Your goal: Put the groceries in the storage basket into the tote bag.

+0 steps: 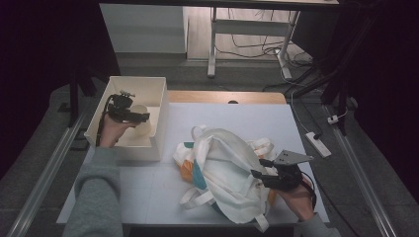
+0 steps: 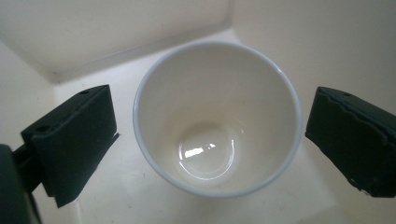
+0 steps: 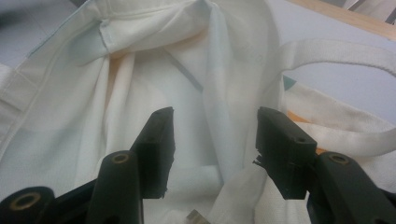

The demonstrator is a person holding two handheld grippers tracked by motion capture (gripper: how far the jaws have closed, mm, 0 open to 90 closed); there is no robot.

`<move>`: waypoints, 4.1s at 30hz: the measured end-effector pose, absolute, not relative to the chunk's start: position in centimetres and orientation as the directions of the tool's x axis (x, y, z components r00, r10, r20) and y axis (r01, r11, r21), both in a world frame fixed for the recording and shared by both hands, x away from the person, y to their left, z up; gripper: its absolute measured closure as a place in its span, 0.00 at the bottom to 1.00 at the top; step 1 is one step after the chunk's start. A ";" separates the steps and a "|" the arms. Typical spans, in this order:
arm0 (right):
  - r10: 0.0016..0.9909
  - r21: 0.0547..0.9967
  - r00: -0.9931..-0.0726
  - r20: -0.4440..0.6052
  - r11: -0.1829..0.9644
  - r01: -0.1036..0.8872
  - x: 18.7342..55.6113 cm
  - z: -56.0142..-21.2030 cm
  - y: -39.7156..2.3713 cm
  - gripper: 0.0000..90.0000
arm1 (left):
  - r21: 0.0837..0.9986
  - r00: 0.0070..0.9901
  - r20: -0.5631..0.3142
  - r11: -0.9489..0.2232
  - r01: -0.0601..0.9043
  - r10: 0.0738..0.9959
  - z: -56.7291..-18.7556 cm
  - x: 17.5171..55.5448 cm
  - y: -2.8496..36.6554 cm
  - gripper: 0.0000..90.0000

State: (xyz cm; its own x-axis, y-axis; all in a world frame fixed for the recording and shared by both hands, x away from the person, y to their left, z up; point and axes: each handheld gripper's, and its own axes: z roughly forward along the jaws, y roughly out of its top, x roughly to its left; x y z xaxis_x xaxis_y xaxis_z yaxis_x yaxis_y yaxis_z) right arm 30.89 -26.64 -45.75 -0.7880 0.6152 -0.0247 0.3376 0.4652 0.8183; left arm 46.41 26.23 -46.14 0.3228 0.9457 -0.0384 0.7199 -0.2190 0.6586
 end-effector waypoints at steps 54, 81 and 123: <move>0.614 0.828 -0.788 -0.040 0.462 0.317 30.8 -45.4 -26.1 0.52 | 0.831 0.406 -0.151 -0.107 0.546 0.901 -40.9 40.0 26.7 0.21; 0.614 0.828 -0.788 -0.039 0.462 0.319 30.8 -45.5 -26.0 0.52 | 0.912 0.545 -0.201 -0.048 0.408 0.814 -38.1 36.5 24.7 0.22; 0.607 0.875 -0.790 -0.088 0.426 0.230 30.5 -43.4 -22.7 0.31 | 0.902 0.839 -0.169 -0.262 0.343 0.518 -38.2 35.5 9.8 0.21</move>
